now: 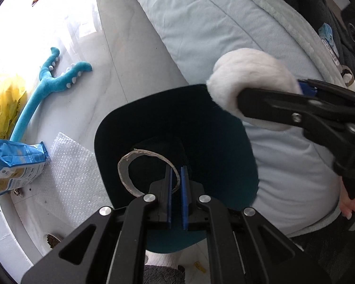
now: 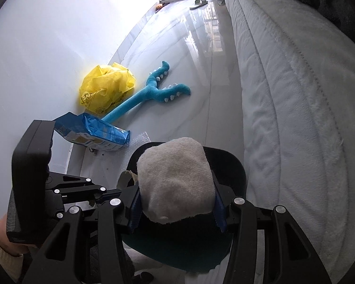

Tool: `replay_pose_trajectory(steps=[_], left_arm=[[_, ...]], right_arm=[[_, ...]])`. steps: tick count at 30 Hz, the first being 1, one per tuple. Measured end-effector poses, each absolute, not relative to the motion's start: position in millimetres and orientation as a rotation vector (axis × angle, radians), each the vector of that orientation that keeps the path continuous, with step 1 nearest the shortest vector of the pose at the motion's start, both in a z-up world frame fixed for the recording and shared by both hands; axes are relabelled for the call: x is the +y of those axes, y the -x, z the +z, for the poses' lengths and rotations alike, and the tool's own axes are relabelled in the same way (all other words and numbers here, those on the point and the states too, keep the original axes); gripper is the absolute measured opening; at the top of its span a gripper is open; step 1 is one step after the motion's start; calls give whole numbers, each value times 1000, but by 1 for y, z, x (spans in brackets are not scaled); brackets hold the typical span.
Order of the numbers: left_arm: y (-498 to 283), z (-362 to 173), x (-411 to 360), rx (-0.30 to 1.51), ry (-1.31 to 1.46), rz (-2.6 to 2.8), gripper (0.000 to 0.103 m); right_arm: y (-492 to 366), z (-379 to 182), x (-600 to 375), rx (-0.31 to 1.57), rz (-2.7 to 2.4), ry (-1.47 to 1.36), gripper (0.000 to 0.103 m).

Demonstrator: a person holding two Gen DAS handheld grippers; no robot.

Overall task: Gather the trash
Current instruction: 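Open the left tool to drop the tube while the right tool releases the tissue ball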

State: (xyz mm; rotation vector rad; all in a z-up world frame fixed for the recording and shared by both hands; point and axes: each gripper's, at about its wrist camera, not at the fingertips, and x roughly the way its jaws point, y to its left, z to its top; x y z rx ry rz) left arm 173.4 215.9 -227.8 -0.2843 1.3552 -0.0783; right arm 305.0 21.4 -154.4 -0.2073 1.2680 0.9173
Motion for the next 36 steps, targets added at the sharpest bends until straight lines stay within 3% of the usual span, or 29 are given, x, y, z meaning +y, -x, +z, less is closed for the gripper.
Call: replay_pose_trajectory(steps=[7,11,20,36], left_arm=[[-164,-231,219,1378,302,-123,12],[-161,-229,221,1379,322,-148,27],[-155,-215,234,1314,311,-104,45],[-146,-139,258,890,230,81,57]], right_arm=[[-304,-167,33,1290,908,228,50],[-303,-174,37,1306,904,237,50],[-303,-186,44,1327,885,257,50],[-296,-216,53,1380,862,348,52]])
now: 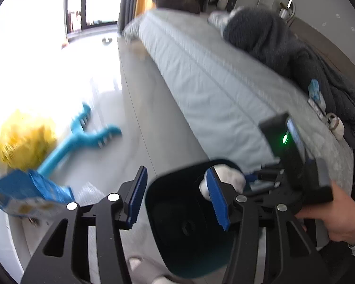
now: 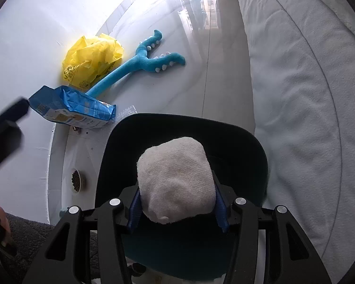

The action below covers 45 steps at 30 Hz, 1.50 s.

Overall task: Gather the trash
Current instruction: 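Open the left tool to drop the tube while the right tool releases the tissue ball, then move both tools back toward the remaining items on the bed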

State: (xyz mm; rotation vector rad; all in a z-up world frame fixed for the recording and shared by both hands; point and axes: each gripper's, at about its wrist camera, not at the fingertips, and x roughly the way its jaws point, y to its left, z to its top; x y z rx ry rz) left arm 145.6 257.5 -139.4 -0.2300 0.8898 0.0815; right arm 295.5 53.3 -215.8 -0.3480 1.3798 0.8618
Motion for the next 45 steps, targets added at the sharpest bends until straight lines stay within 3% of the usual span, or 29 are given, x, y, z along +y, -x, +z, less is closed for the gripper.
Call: replay_pose_trajectory(steps=[5,8,21,34,45], left_arm=[[-146,-114,257,781,179,143,58],[-144,-105,254,736,146,170,70],[-147,-56,224,556,122,150,83],[-149,-18,194,451,95,138,93],[-164,-5,154,396,76,123,97]], right_arm=[[-292,-217,56,1378,864,377,54],[-290,-214,57,1365,866,394,57],[-287,-183,44,1268,914,418,75],[-278,-117,10,988,1018,392,87],[-297,-72,-48,788,944,331,88]])
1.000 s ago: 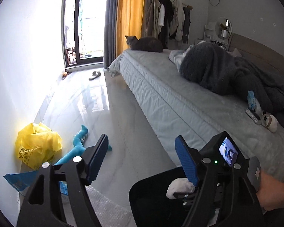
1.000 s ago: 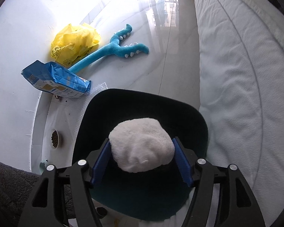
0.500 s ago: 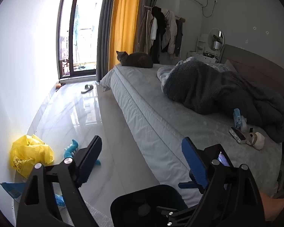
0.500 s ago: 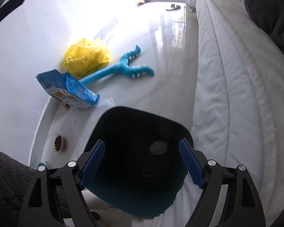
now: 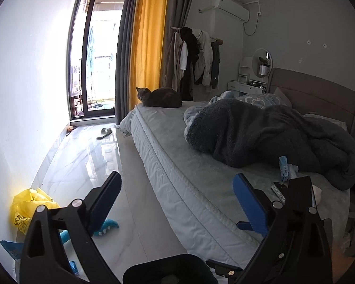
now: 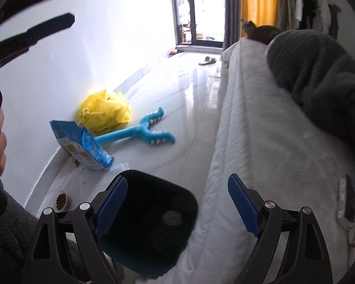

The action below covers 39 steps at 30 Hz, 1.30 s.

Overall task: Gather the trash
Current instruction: 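Move both tools back toward the remaining items on the bed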

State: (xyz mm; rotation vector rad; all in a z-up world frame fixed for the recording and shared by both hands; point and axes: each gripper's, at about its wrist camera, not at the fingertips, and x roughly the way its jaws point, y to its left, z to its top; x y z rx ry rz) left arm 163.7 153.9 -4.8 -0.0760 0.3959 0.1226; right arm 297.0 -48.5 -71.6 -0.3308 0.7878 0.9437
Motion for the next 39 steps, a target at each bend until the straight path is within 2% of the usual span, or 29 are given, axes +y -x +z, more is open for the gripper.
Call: replay_pose_trajectory(steps=[23,39], left_arm=[[-214,-28,73,480,54,18,97],[-237,-41,35,532,153,-68,97]], right_arm=[[-342,-42,-184,674,728,253,88],[-361,-51,-262,699,613,186,88]])
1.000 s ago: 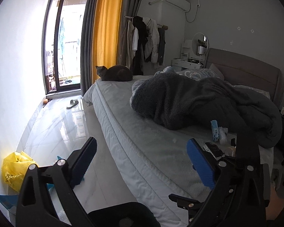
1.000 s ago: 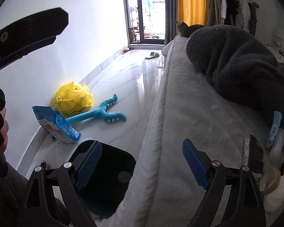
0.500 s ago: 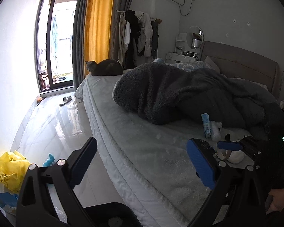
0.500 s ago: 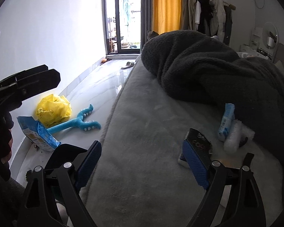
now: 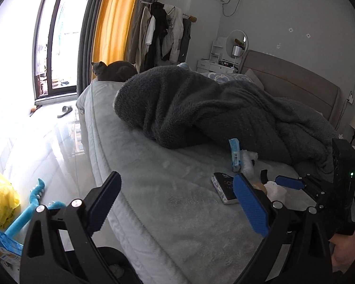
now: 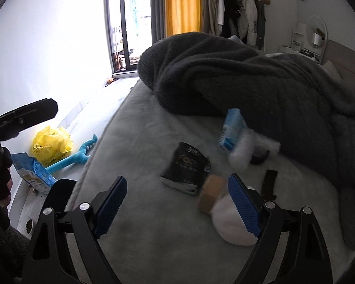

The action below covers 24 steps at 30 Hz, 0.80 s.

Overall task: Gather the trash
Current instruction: 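Move both tools back toward the remaining items on the bed, then grasp another white tissue ball with the right tool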

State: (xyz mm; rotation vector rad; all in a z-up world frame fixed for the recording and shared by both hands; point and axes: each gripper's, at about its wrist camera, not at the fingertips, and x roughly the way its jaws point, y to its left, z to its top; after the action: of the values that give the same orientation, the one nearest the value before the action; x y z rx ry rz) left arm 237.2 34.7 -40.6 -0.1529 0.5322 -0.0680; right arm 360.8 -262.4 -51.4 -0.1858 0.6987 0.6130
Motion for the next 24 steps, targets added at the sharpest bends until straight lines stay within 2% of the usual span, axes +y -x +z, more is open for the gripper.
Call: replay_pose_trajectory(steps=[24], left_arm=[[-268,-63,-31,634,231,-239,96]], right_arm=[[-389,-87,-324,809,565,139,87]])
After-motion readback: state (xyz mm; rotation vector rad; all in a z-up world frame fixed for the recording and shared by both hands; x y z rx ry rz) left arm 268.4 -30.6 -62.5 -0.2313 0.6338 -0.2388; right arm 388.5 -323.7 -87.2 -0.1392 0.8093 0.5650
